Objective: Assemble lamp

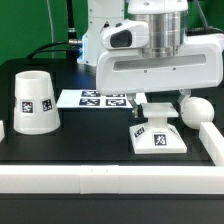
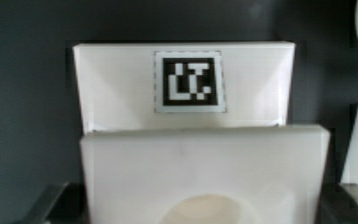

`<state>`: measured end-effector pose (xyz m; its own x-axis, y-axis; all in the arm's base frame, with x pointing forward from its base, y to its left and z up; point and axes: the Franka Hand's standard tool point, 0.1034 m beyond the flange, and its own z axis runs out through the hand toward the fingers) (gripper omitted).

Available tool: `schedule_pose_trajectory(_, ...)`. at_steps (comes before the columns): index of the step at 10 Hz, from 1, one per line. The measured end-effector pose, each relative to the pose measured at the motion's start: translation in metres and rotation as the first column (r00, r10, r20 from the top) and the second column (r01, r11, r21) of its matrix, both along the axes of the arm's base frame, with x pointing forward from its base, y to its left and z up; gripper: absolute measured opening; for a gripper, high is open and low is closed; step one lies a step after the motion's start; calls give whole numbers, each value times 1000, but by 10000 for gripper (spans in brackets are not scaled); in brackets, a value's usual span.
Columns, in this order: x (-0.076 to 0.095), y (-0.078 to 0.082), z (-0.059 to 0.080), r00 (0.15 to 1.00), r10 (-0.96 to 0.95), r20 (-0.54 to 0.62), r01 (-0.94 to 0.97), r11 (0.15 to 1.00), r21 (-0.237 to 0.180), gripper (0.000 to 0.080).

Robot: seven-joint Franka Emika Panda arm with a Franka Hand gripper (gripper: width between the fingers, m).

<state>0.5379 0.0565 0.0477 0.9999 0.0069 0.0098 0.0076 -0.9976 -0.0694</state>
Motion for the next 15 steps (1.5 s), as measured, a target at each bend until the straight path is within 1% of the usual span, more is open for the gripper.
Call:
schedule_pose_trajectory(7,0,0,0,1000,0,0,0,1000,0,534)
schedule_pose_trajectory(8,3,3,0,1000,-5,2,5,1000,1,534)
schedule_pose_trajectory(9,12,6,1,1000,-3,7,3,1000,4,534)
schedule_pose_trajectory(11,29,7,10,1000,-3,21,3,1000,7,534)
schedule_pose_trajectory(14,47,12,15,999,-14,41,14,1000,12,534)
schedule_pose_trajectory(15,48,13,18,1000,-10,26,10,1000,12,534)
